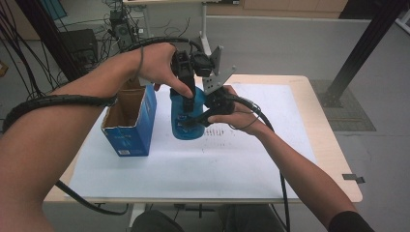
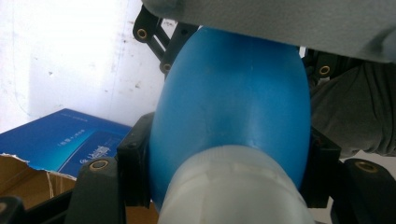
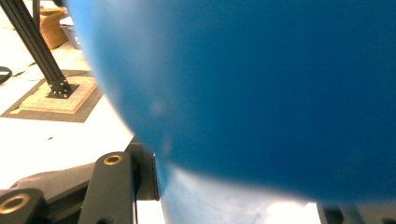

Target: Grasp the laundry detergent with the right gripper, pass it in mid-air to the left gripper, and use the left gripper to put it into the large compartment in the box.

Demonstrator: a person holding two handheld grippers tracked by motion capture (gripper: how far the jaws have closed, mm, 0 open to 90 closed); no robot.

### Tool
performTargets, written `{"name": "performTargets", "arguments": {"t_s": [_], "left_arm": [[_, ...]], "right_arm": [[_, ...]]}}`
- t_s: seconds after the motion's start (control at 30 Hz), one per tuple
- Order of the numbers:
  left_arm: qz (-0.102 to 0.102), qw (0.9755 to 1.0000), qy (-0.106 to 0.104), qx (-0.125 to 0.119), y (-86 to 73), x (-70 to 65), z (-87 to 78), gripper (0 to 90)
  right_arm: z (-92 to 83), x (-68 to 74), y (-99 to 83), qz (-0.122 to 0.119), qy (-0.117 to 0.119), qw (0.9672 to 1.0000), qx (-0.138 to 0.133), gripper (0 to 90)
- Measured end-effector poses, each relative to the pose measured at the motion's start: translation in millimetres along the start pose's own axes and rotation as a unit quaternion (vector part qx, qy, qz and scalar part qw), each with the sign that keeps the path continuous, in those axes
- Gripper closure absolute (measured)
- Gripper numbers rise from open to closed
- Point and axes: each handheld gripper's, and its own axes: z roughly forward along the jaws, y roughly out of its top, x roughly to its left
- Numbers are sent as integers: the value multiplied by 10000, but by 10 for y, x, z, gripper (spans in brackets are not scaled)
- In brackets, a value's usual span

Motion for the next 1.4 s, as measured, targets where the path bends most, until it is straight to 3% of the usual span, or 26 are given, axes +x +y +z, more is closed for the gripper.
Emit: {"name": "performTargets", "arguments": {"t_s": [1.4], "left_arm": [[-35, 10000, -37, -25, 10, 10, -22, 368]], "right_arm": [[-19, -11, -3, 81, 4, 10000, -32, 428]]}}
